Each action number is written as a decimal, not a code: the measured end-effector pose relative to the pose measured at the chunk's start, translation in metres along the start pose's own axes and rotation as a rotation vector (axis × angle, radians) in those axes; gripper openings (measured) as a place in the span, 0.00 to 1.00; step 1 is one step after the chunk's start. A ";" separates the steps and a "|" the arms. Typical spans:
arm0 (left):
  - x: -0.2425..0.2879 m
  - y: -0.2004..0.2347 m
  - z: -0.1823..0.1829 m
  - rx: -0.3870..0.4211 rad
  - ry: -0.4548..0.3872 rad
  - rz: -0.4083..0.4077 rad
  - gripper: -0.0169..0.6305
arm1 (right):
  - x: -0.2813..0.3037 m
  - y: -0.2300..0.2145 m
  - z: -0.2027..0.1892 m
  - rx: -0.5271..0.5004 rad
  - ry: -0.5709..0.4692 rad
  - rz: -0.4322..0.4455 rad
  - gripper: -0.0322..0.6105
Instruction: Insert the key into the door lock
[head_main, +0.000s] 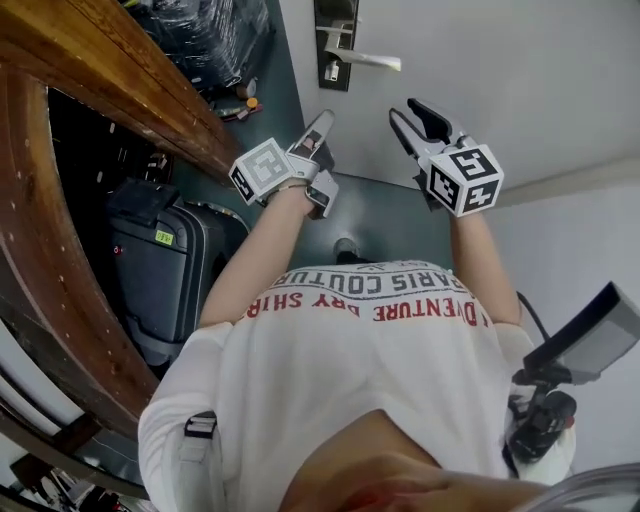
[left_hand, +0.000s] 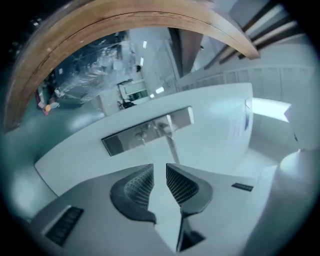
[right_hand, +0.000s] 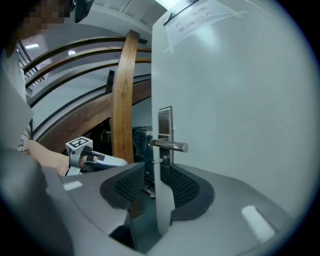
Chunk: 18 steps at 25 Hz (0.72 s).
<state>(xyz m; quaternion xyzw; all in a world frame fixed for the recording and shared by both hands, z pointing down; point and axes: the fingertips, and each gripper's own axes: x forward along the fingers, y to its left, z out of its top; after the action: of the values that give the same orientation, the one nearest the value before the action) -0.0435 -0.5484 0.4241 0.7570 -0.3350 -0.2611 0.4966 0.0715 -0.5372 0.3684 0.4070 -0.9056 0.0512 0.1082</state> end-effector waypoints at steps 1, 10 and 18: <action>-0.017 -0.021 -0.010 0.095 0.043 -0.030 0.13 | -0.015 0.021 0.001 -0.010 -0.002 0.024 0.29; -0.165 -0.152 -0.115 1.028 0.287 -0.068 0.03 | -0.135 0.172 -0.037 -0.024 0.045 0.159 0.05; -0.268 -0.204 -0.191 1.076 0.352 -0.067 0.03 | -0.221 0.290 -0.029 -0.081 0.048 0.263 0.05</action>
<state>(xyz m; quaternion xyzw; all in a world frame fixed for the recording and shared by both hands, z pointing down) -0.0253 -0.1749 0.3228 0.9457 -0.3088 0.0610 0.0807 0.0017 -0.1792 0.3427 0.2786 -0.9496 0.0380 0.1383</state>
